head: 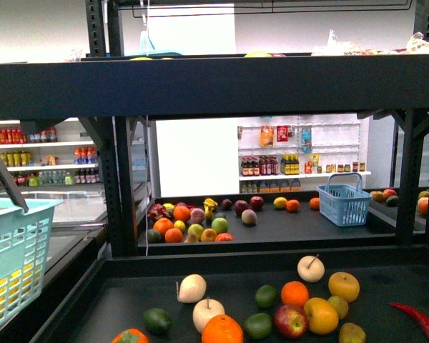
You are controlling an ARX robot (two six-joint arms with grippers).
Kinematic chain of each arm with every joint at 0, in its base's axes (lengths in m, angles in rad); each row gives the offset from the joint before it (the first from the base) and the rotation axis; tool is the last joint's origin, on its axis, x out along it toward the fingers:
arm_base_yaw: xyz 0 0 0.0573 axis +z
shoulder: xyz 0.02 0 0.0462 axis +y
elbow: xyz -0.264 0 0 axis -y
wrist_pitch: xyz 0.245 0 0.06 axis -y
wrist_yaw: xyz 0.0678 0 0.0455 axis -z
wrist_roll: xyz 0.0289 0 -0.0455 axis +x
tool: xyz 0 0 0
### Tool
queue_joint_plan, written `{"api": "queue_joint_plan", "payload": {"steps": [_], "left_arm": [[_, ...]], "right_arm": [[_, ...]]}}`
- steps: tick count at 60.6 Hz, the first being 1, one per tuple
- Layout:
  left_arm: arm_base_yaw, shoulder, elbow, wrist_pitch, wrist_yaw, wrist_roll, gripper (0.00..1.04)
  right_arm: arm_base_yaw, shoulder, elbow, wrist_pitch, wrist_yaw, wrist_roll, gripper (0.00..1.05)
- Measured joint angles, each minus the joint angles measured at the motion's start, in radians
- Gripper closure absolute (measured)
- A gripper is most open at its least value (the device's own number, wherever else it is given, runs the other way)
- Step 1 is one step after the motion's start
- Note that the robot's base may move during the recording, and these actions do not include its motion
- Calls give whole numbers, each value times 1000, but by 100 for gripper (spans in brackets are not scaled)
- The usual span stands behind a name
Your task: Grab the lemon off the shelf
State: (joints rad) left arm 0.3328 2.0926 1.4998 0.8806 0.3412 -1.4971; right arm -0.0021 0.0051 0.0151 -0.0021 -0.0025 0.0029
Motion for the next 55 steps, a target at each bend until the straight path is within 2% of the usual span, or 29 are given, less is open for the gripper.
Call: {"api": "queue_joint_plan", "payload": {"steps": [26,49,55], "left_arm": [[85,147,41,135,33,-49,98],[100,142,-101,296,44,-63,98],[101,129,-139,298,47,-39,81]], "right_arm": [[0,0,0,0,0,0,2],[0,0,0,0,0,0,2],[0,0,0,0,0,0,2]]}}
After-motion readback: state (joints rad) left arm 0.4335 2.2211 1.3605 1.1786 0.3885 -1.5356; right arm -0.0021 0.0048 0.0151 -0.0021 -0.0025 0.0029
